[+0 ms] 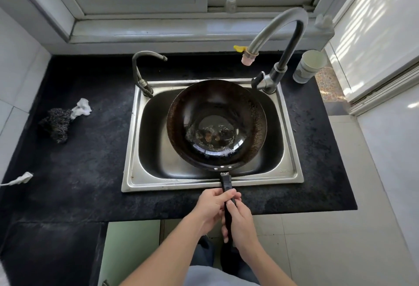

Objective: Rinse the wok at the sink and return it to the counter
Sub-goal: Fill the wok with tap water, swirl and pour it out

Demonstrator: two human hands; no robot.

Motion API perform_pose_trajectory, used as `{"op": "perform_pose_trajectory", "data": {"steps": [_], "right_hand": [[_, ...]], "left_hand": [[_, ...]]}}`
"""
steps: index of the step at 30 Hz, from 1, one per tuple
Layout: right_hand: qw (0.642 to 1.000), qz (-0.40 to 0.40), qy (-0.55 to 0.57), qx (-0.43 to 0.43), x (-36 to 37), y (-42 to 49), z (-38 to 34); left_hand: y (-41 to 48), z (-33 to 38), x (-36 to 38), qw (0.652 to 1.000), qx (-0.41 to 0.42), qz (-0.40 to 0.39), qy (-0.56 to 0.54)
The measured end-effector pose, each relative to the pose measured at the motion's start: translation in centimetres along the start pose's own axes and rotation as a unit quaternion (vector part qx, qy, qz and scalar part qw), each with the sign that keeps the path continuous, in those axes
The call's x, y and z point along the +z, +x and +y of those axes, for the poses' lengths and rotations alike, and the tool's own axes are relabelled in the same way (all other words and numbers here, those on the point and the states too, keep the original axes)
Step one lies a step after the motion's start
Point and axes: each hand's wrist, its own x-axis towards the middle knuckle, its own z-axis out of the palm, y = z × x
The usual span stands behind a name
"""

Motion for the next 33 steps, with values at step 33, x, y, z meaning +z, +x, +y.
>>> {"op": "perform_pose_trajectory", "data": {"steps": [33], "right_hand": [[0.920, -0.076, -0.277, -0.268, -12.1, 18.9, -24.4]], "left_hand": [[-0.8, -1.0, 3.8, 0.981, 0.045, 0.121, -0.146]]}}
